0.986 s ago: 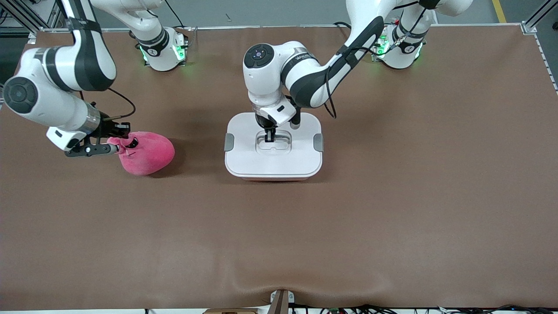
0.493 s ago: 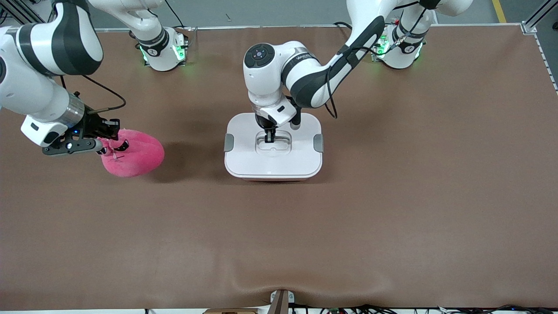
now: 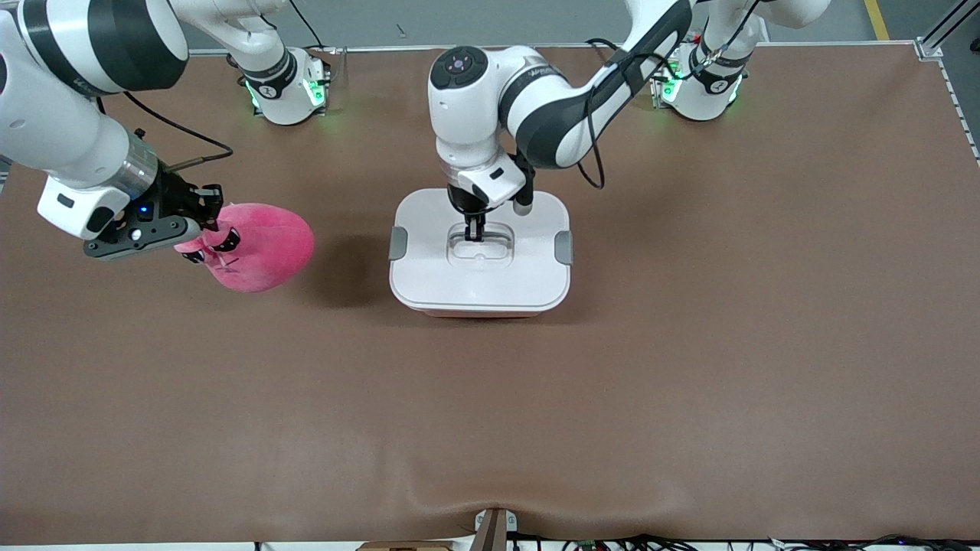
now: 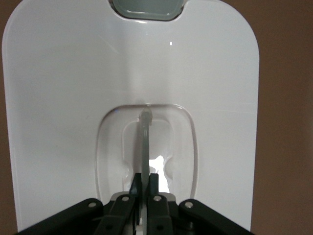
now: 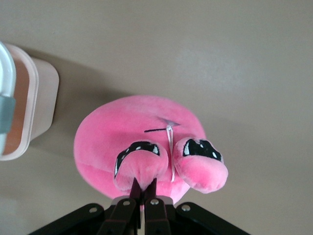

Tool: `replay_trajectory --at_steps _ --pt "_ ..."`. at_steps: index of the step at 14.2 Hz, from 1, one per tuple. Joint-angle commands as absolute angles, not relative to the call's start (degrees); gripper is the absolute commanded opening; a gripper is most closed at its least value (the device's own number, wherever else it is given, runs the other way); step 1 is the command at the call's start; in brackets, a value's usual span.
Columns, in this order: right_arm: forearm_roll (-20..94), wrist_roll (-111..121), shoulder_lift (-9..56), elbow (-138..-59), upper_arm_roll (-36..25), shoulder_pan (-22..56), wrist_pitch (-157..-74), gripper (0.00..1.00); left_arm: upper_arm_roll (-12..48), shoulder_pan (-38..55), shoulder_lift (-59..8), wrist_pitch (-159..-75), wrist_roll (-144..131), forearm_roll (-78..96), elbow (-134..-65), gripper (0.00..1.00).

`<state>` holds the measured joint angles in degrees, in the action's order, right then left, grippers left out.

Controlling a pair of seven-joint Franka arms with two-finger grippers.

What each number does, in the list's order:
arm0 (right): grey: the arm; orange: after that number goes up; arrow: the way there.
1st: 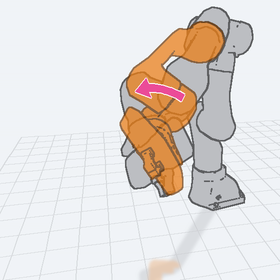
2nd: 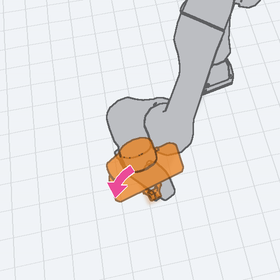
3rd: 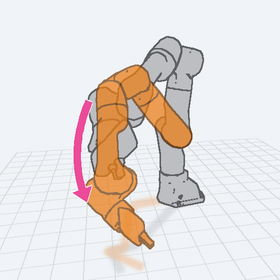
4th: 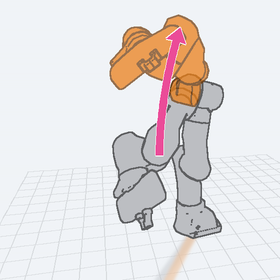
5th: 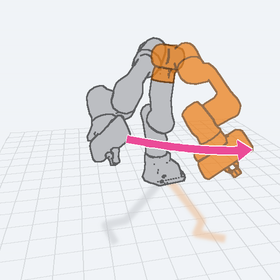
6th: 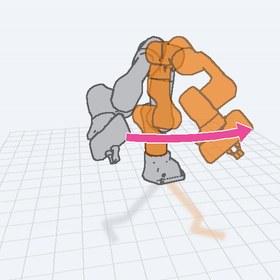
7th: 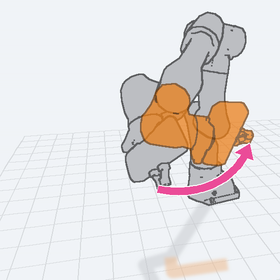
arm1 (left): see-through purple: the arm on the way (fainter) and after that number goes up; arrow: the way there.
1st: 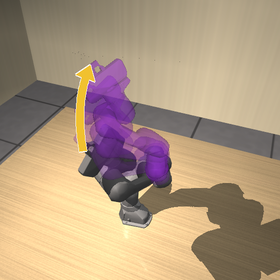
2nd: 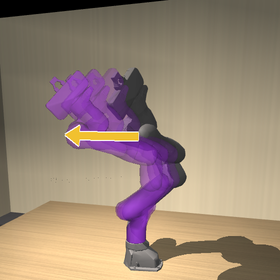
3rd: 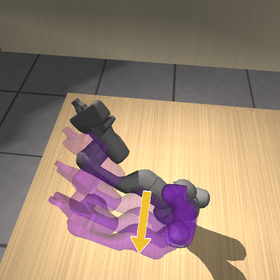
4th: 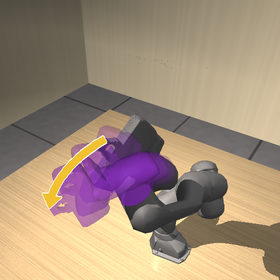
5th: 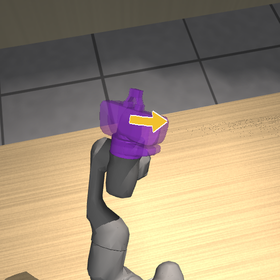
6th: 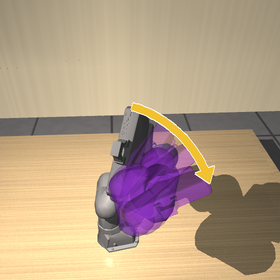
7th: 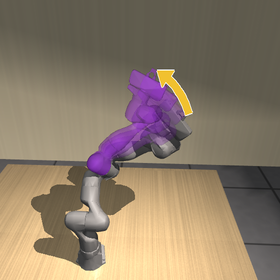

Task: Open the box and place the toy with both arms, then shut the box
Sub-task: 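Lift the lid off with the left gripper while the right gripper carries the toy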

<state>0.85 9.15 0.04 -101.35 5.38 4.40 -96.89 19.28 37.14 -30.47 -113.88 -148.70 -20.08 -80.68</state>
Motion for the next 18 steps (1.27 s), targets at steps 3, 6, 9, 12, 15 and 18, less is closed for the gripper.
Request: replay_trajectory --at_steps 3,6,9,12,15,18 --pt "1.2 14.3 1.6 -97.6 9.5 5.3 -95.8 0.0 19.4 33.5 -23.6 -107.2 -139.2 -16.9 -81.0 0.0" --pt "1.8 13.5 1.6 -96.4 14.8 5.3 -96.3 0.0 19.4 28.8 -20.1 -101.4 -129.6 -14.3 -81.1 0.0" --pt "7.1 13.6 2.2 -96.5 17.0 5.2 -96.3 0.0 19.6 22.9 -18.0 -96.8 -118.8 -13.4 -81.4 0.0" --pt "9.8 14.9 3.7 -96.5 19.1 5.4 -97.2 0.0 19.6 16.9 -17.4 -96.5 -109.5 -13.3 -81.3 0.0" --pt "9.5 17.1 4.9 -96.0 23.3 5.4 -98.7 0.0 19.5 12.0 -17.8 -96.6 -103.2 -12.7 -81.2 0.0" --pt "7.6 19.8 6.6 -94.8 26.4 6.1 -100.2 0.0 19.5 7.2 -17.8 -96.2 -95.1 -12.7 -82.0 0.0"
